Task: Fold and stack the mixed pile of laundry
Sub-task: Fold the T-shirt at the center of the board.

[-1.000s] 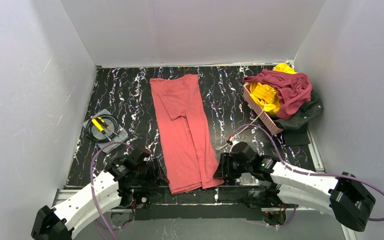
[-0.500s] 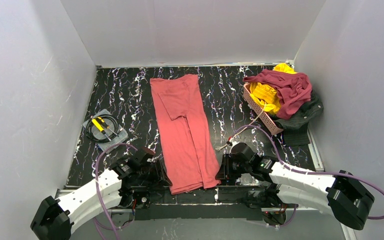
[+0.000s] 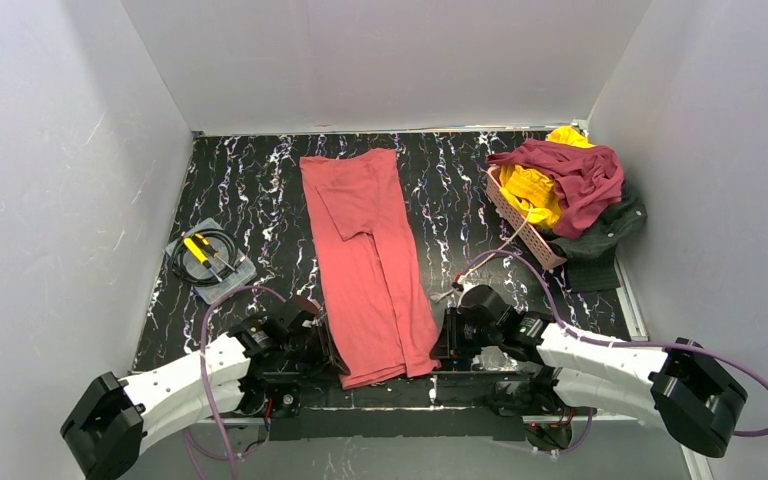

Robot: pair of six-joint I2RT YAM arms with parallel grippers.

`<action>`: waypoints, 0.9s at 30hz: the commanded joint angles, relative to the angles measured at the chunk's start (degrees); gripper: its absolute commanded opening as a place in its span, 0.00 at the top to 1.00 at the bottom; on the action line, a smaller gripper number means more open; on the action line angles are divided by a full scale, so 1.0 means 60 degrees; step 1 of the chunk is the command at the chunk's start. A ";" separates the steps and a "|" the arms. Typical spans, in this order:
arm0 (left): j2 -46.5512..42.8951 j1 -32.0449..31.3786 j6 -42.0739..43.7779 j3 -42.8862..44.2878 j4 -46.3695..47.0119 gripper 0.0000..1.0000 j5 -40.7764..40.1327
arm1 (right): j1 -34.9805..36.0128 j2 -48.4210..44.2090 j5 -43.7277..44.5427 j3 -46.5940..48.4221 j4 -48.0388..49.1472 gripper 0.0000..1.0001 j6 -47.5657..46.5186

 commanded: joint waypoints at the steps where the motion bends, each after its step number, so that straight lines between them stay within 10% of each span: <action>1: 0.0384 -0.0231 -0.0014 -0.0129 -0.0210 0.69 -0.0202 | -0.0006 0.0087 0.0001 -0.0059 0.0131 0.72 -0.0100; 10: -0.0148 -0.0433 -0.0136 0.0056 -0.0194 1.00 -0.0508 | -0.0013 -0.0156 -0.0187 0.0041 0.0054 0.94 -0.0046; 27: -0.0064 0.0112 0.1133 0.2596 -0.0683 1.00 -0.2323 | -0.0026 -0.0487 0.1406 0.2573 -0.0799 0.99 -0.0315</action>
